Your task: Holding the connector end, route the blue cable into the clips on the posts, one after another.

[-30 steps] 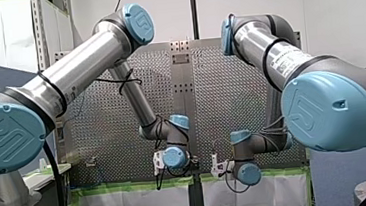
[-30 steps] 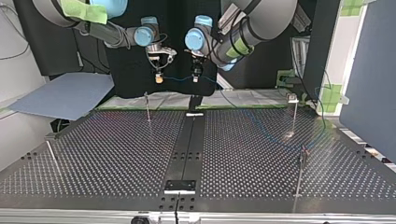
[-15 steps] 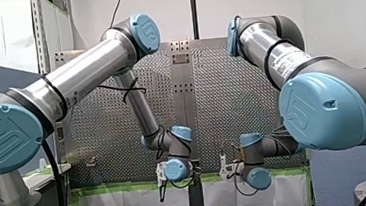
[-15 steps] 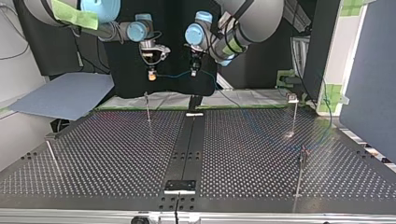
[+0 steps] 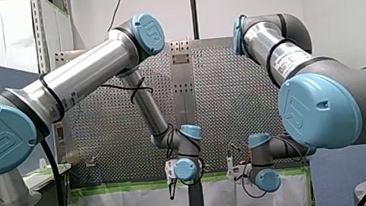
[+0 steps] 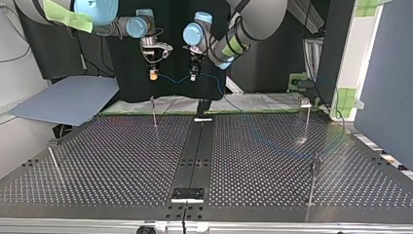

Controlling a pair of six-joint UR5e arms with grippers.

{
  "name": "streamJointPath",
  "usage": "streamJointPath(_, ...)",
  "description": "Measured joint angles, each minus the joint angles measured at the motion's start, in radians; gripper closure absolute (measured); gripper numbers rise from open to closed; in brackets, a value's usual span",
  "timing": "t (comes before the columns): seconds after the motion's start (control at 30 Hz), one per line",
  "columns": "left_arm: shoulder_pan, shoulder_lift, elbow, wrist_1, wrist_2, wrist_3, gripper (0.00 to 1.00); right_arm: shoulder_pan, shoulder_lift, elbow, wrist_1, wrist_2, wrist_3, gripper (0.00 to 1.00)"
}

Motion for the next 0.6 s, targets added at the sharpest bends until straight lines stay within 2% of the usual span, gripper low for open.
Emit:
streamJointPath(0.23,-0.018,-0.002,0.027,-0.009,-0.018,-0.003,1.0,-0.022,-0.065,0.03,0.044,-0.048,-0.011,1.0)
streamJointPath(0.43,-0.048,-0.039,0.069,-0.042,-0.054,-0.009,1.0,-0.043,-0.125,0.039,0.089,-0.065,-0.014,1.0)
streamJointPath(0.6,-0.068,-0.084,0.119,-0.056,-0.07,-0.011,1.0,-0.062,-0.147,0.039,0.107,-0.069,-0.023,1.0)
